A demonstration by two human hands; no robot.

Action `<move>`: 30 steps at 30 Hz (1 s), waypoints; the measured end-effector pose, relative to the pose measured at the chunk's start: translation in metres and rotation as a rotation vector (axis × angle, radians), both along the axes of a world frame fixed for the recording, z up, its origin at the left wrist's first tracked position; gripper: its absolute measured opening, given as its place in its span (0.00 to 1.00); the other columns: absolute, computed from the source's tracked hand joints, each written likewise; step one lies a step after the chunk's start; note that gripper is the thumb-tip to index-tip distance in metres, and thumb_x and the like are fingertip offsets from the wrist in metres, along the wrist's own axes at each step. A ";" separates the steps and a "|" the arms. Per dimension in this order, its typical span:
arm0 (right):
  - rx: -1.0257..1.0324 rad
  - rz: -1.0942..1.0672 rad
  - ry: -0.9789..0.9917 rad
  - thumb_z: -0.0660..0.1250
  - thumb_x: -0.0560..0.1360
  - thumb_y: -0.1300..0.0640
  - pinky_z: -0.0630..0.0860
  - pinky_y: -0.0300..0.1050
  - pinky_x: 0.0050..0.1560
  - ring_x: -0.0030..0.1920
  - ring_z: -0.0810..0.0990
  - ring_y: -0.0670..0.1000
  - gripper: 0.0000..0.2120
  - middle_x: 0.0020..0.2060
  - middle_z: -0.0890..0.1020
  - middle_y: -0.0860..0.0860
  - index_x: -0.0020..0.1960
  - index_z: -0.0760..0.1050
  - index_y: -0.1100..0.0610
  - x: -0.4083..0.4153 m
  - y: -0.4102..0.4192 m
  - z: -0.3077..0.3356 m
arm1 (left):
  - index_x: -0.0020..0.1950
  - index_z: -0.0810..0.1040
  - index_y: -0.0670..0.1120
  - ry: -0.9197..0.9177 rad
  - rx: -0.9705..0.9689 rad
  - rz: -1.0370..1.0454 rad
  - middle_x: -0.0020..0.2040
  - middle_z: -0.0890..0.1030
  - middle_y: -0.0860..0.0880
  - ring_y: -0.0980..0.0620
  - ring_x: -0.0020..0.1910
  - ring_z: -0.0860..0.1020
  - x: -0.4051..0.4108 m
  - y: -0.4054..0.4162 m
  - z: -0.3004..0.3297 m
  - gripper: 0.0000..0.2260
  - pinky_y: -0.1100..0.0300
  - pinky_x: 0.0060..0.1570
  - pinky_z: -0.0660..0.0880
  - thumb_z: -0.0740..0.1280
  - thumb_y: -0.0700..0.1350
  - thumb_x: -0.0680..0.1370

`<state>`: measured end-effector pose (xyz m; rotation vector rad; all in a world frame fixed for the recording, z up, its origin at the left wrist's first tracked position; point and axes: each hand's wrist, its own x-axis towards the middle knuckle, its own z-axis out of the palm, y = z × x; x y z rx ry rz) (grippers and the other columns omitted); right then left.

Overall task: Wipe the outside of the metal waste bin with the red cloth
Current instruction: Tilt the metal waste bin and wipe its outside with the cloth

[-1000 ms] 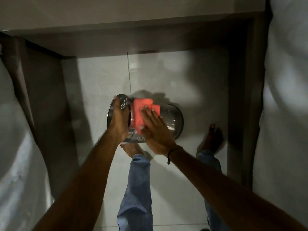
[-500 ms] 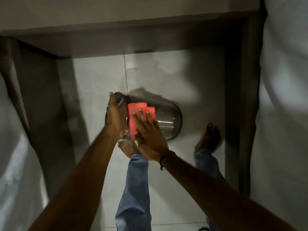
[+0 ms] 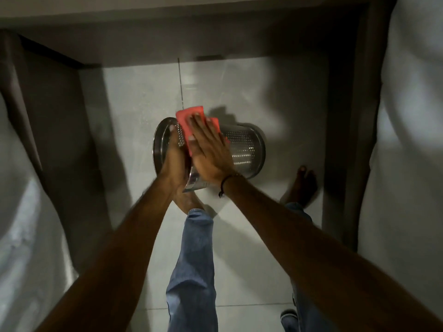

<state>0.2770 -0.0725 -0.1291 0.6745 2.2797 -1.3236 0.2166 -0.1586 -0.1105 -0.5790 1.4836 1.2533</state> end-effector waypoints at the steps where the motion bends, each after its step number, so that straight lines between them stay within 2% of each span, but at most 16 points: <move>1: 0.001 -0.018 0.003 0.44 0.85 0.47 0.39 0.64 0.83 0.85 0.43 0.54 0.29 0.85 0.48 0.50 0.85 0.47 0.51 -0.001 0.000 0.000 | 0.81 0.65 0.47 -0.020 0.004 -0.023 0.80 0.69 0.43 0.41 0.78 0.69 0.004 -0.003 0.001 0.36 0.54 0.61 0.77 0.45 0.69 0.82; 3: 0.034 0.046 0.007 0.46 0.86 0.48 0.40 0.64 0.83 0.85 0.42 0.54 0.28 0.85 0.48 0.50 0.84 0.46 0.52 0.016 -0.009 0.005 | 0.80 0.67 0.46 -0.057 0.049 0.071 0.77 0.73 0.40 0.39 0.75 0.73 -0.001 -0.004 0.001 0.39 0.49 0.66 0.76 0.44 0.71 0.80; 4: 0.073 0.151 0.004 0.43 0.86 0.46 0.41 0.64 0.83 0.85 0.41 0.55 0.29 0.85 0.47 0.51 0.85 0.45 0.53 0.029 -0.017 0.009 | 0.78 0.70 0.46 -0.058 0.059 0.151 0.74 0.76 0.38 0.38 0.72 0.76 -0.008 -0.005 0.001 0.42 0.45 0.69 0.74 0.42 0.73 0.79; 6: 0.105 0.313 -0.010 0.31 0.79 0.36 0.39 0.61 0.84 0.85 0.39 0.55 0.39 0.85 0.45 0.52 0.84 0.43 0.54 0.053 -0.026 0.014 | 0.76 0.73 0.46 -0.049 0.055 0.239 0.71 0.78 0.37 0.37 0.70 0.77 -0.019 -0.002 -0.001 0.45 0.40 0.74 0.70 0.39 0.74 0.77; 7: 0.099 0.309 0.000 0.26 0.75 0.34 0.39 0.60 0.84 0.85 0.40 0.55 0.44 0.85 0.45 0.52 0.84 0.43 0.55 0.056 -0.025 0.012 | 0.77 0.72 0.46 -0.041 0.059 0.247 0.72 0.78 0.38 0.37 0.71 0.76 -0.019 -0.002 -0.001 0.45 0.40 0.75 0.69 0.39 0.74 0.77; 8: 0.100 0.263 0.020 0.25 0.75 0.34 0.40 0.60 0.84 0.85 0.40 0.55 0.44 0.85 0.45 0.52 0.84 0.43 0.55 0.051 -0.020 0.008 | 0.78 0.71 0.45 -0.038 0.076 0.234 0.73 0.77 0.38 0.37 0.72 0.75 -0.015 -0.002 -0.001 0.44 0.40 0.75 0.69 0.40 0.74 0.78; 10: 0.100 0.144 0.037 0.33 0.83 0.42 0.46 0.63 0.83 0.85 0.43 0.54 0.33 0.85 0.48 0.52 0.84 0.46 0.55 0.034 -0.011 0.000 | 0.80 0.68 0.45 -0.053 0.100 0.206 0.76 0.74 0.39 0.38 0.74 0.74 -0.002 -0.004 0.003 0.41 0.44 0.69 0.75 0.42 0.71 0.80; 12: 0.085 0.073 0.050 0.44 0.86 0.49 0.48 0.65 0.82 0.85 0.45 0.55 0.29 0.85 0.49 0.53 0.84 0.47 0.56 0.028 -0.007 -0.003 | 0.80 0.67 0.45 -0.055 0.107 0.180 0.76 0.74 0.39 0.39 0.73 0.75 0.000 -0.007 0.006 0.39 0.47 0.63 0.79 0.42 0.70 0.81; 14: 0.107 0.149 0.048 0.48 0.86 0.50 0.48 0.65 0.83 0.85 0.43 0.56 0.29 0.85 0.48 0.53 0.84 0.45 0.56 0.040 -0.014 -0.002 | 0.80 0.68 0.46 -0.043 0.098 0.178 0.76 0.74 0.40 0.38 0.73 0.74 -0.012 -0.007 0.006 0.41 0.43 0.69 0.75 0.40 0.72 0.80; 17: 0.134 0.300 0.048 0.49 0.87 0.48 0.47 0.63 0.83 0.85 0.40 0.56 0.30 0.85 0.45 0.52 0.84 0.43 0.54 0.061 -0.028 0.000 | 0.75 0.73 0.48 -0.001 0.043 0.188 0.72 0.78 0.39 0.37 0.70 0.77 -0.032 -0.002 0.001 0.44 0.39 0.72 0.70 0.39 0.75 0.77; 22: 0.033 0.000 0.056 0.48 0.87 0.50 0.45 0.62 0.84 0.85 0.43 0.55 0.29 0.85 0.46 0.53 0.84 0.44 0.54 0.016 -0.002 -0.007 | 0.79 0.69 0.46 0.007 0.024 0.078 0.74 0.76 0.41 0.41 0.74 0.75 -0.011 -0.005 0.002 0.37 0.48 0.69 0.74 0.42 0.68 0.82; 25: 0.037 0.076 0.035 0.48 0.87 0.50 0.46 0.61 0.84 0.85 0.42 0.54 0.29 0.85 0.46 0.52 0.85 0.43 0.54 0.027 -0.010 -0.003 | 0.78 0.69 0.44 -0.018 0.006 0.088 0.73 0.77 0.39 0.40 0.72 0.76 -0.022 -0.003 0.002 0.40 0.44 0.72 0.72 0.41 0.70 0.81; 27: 0.065 0.231 0.024 0.48 0.87 0.50 0.47 0.61 0.84 0.85 0.40 0.54 0.29 0.85 0.44 0.52 0.84 0.41 0.55 0.042 -0.024 0.001 | 0.76 0.73 0.42 0.000 -0.030 0.142 0.70 0.79 0.38 0.39 0.70 0.77 -0.033 0.003 0.001 0.43 0.42 0.74 0.70 0.41 0.72 0.80; 28: 0.067 0.233 0.029 0.49 0.87 0.50 0.47 0.60 0.84 0.85 0.39 0.54 0.29 0.85 0.43 0.52 0.84 0.41 0.55 0.044 -0.025 -0.002 | 0.73 0.76 0.42 0.039 -0.041 0.130 0.68 0.81 0.38 0.39 0.69 0.78 -0.034 0.007 0.002 0.42 0.43 0.74 0.70 0.41 0.71 0.80; 30: -0.019 0.047 0.020 0.48 0.87 0.49 0.45 0.62 0.84 0.85 0.40 0.55 0.29 0.85 0.44 0.52 0.85 0.43 0.54 0.026 -0.016 -0.008 | 0.65 0.83 0.50 0.100 -0.038 0.062 0.59 0.86 0.46 0.44 0.64 0.82 -0.025 0.011 0.008 0.36 0.46 0.70 0.75 0.42 0.69 0.82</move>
